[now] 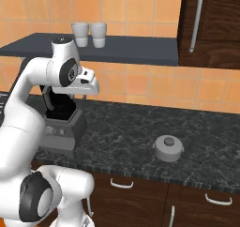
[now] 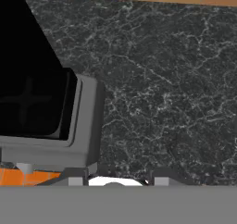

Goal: Close the lid blender by securely placing the lid on top.

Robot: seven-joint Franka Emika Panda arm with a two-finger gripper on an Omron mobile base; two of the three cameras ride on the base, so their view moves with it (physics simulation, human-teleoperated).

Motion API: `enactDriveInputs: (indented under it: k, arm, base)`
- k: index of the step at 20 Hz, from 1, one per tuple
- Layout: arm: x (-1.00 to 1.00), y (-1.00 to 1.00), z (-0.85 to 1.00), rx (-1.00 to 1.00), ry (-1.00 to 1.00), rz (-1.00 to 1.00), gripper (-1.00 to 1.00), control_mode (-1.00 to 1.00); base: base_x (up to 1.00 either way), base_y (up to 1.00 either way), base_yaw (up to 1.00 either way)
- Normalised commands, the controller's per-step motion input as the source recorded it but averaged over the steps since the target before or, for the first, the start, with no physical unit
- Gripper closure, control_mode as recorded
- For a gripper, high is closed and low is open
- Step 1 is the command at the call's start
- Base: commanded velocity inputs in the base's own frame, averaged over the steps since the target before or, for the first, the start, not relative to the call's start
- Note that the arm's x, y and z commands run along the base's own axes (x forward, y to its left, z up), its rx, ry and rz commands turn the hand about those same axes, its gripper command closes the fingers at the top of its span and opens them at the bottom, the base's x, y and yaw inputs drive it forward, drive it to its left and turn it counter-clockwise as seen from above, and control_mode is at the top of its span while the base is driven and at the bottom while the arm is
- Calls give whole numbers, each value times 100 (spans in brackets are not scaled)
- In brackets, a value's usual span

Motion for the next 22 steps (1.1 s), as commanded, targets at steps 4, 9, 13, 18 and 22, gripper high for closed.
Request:
enactDriveInputs:
  k: [4,9,13,18,22]
  arm:
    - [-20,-9,-7,0,0,-2,-100,-100]
    - [-44,-41,-28,0,0,-14,-100,-100]
    - [-34,-59,-28,3,-6,-21,-100,-100]
    - [-5,-63,-20,4,-9,-19,-100,-100]
    - [0,-71,-24,0,-5,-18,-100,-100]
  base:
    - [0,0,0]
    - [0,0,0]
    - [0,0,0]
    - [0,0,0]
    - [0,0,0]
